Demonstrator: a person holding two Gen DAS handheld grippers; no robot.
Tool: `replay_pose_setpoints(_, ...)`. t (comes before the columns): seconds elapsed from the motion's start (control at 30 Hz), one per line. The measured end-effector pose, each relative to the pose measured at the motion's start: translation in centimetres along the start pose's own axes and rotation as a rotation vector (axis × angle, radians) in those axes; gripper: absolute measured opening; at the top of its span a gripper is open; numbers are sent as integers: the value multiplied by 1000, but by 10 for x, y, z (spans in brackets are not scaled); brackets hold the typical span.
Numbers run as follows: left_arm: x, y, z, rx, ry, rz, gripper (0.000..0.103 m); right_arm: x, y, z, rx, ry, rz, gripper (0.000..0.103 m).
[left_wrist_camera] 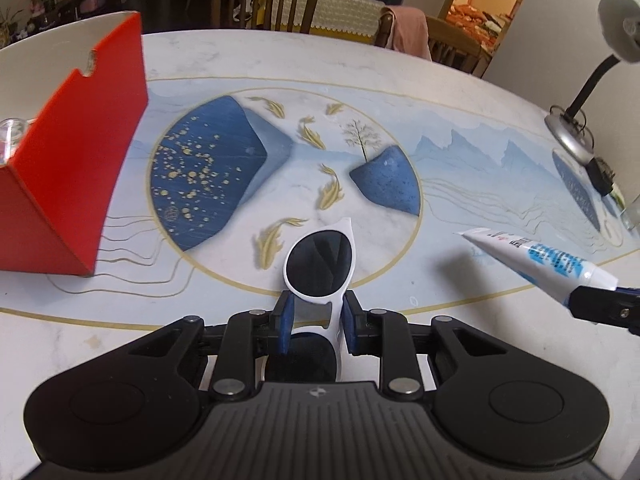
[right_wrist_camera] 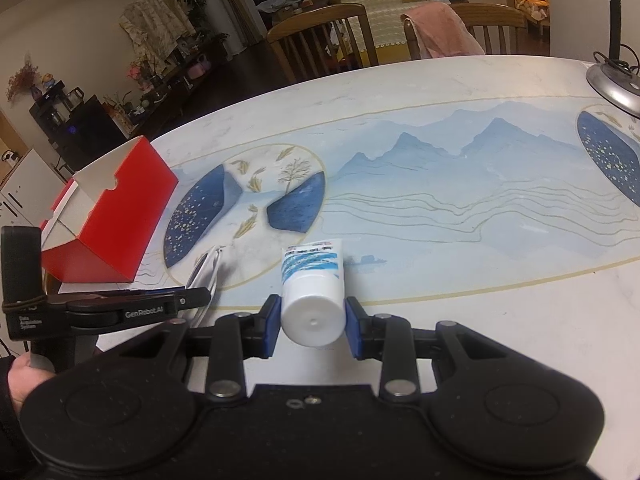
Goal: Organize rigid objects
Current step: 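Carry the ointment tube and sunglasses over into the red box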
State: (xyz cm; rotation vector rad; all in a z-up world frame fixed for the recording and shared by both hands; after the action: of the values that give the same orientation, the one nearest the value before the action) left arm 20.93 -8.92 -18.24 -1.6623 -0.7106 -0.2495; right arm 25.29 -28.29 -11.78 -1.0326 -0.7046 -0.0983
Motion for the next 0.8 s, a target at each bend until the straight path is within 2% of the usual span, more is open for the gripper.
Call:
replay_pose_setpoints(0.43,20,-62,43,-41,-16,-69,24,14,3,67,37,-59,-25,33)
replay_pose_setpoints(0.8,54,-118,120,-25,-21,-139,24,43,20,163,79,-169,-67,32)
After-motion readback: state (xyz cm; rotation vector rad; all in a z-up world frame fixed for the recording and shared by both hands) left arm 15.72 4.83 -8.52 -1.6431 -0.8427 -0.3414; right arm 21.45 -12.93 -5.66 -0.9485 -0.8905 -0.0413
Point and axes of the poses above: each gripper's, at about its wrist camera, not at the fingertips, and y roughly the way its jaws point, z to its left, x to its top, the point moved 6 cm from there along y, roughly the way its jaws point, and after that the axes turned 2 degrees about -y, right-handed, at the moved point
